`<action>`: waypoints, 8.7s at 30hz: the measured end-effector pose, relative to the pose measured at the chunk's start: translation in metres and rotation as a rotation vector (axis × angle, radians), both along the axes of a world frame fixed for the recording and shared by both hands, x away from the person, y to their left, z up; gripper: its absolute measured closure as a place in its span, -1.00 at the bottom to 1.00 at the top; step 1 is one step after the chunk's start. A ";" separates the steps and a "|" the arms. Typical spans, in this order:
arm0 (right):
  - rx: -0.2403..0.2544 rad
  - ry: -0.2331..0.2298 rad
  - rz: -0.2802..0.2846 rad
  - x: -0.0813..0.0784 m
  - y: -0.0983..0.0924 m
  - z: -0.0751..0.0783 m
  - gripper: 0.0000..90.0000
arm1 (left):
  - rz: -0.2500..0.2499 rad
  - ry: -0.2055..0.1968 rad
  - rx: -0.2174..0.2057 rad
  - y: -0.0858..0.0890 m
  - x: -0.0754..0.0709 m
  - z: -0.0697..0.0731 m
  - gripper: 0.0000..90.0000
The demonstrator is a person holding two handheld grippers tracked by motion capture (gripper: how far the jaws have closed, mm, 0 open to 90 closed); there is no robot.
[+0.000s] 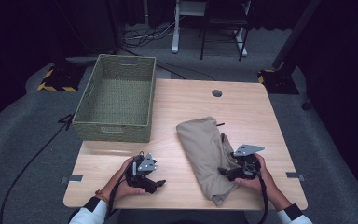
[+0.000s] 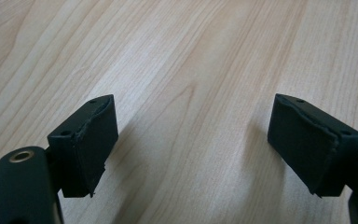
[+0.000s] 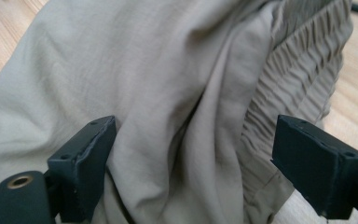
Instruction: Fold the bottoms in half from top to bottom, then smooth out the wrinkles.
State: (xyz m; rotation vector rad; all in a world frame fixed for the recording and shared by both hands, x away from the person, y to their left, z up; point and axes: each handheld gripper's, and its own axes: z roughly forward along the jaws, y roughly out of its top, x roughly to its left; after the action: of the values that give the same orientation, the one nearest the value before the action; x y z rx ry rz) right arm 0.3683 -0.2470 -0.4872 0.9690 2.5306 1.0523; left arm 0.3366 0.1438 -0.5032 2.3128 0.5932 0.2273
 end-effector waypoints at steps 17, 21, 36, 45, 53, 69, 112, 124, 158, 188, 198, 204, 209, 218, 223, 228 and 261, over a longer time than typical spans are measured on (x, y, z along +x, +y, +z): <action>-0.050 -0.011 0.199 -0.011 0.008 0.006 -0.40 | -0.081 -0.226 -0.075 -0.100 0.015 0.045 -0.53; -0.051 -0.079 0.196 -0.020 0.008 0.020 -0.41 | -0.043 -0.233 -0.113 -0.118 0.043 0.053 -0.49; -0.096 -0.097 0.028 -0.020 -0.036 0.023 -0.28 | 0.022 -0.093 0.051 -0.110 0.089 0.014 -0.41; -0.077 -0.228 -0.139 -0.023 -0.047 0.045 -0.16 | 0.067 -0.078 0.056 -0.097 0.072 0.013 -0.41; -0.035 -0.250 0.126 -0.048 0.013 0.047 -0.18 | 0.080 -0.054 0.029 -0.094 0.070 0.009 -0.40; -0.129 -0.209 -0.181 -0.016 -0.041 0.026 -0.02 | 0.112 -0.098 0.023 -0.082 0.036 0.020 -0.47; -0.120 -0.223 0.026 -0.025 -0.005 0.018 0.01 | 0.063 -0.277 0.099 -0.136 0.055 0.053 -0.38; -0.125 -0.170 -0.021 -0.017 -0.020 0.009 0.03 | 0.103 -0.125 0.222 -0.110 0.086 0.031 -0.09; -0.142 -0.201 0.021 -0.033 -0.001 0.018 -0.09 | 0.065 -0.107 0.158 -0.097 0.080 0.035 -0.32; -0.098 -0.287 -0.063 -0.014 0.001 0.033 -0.07 | -0.062 -0.194 0.104 -0.086 0.025 0.060 -0.43; -0.208 -0.212 -0.150 0.008 -0.014 0.009 -0.04 | 0.000 -0.045 0.119 -0.051 0.036 0.015 -0.27; -0.211 -0.173 -0.211 0.019 -0.029 0.002 -0.10 | -0.023 -0.049 0.093 -0.046 0.009 0.014 -0.28; -0.268 -0.222 -0.263 0.022 -0.042 0.009 -0.11 | -0.039 -0.068 0.070 -0.037 -0.009 0.023 -0.49; -0.102 -0.242 -0.186 -0.008 -0.035 0.032 -0.14 | 0.034 -0.151 -0.055 -0.026 -0.001 0.055 -0.52; -0.057 -0.252 -0.034 -0.038 -0.004 0.035 -0.19 | 0.060 -0.148 -0.042 -0.036 0.024 0.055 -0.51; -0.066 -0.223 0.066 -0.049 0.018 0.024 -0.20 | 0.057 -0.070 0.029 -0.048 0.049 0.032 -0.46; -0.100 -0.186 -0.280 0.001 -0.043 0.007 -0.18 | -0.139 0.011 -0.010 -0.085 0.004 0.030 -0.53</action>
State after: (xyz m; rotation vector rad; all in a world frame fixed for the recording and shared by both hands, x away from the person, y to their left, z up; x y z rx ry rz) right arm 0.3694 -0.2903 -0.4802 1.1020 2.1984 0.8808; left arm 0.3402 0.0588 -0.4730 2.3351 0.4359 0.1457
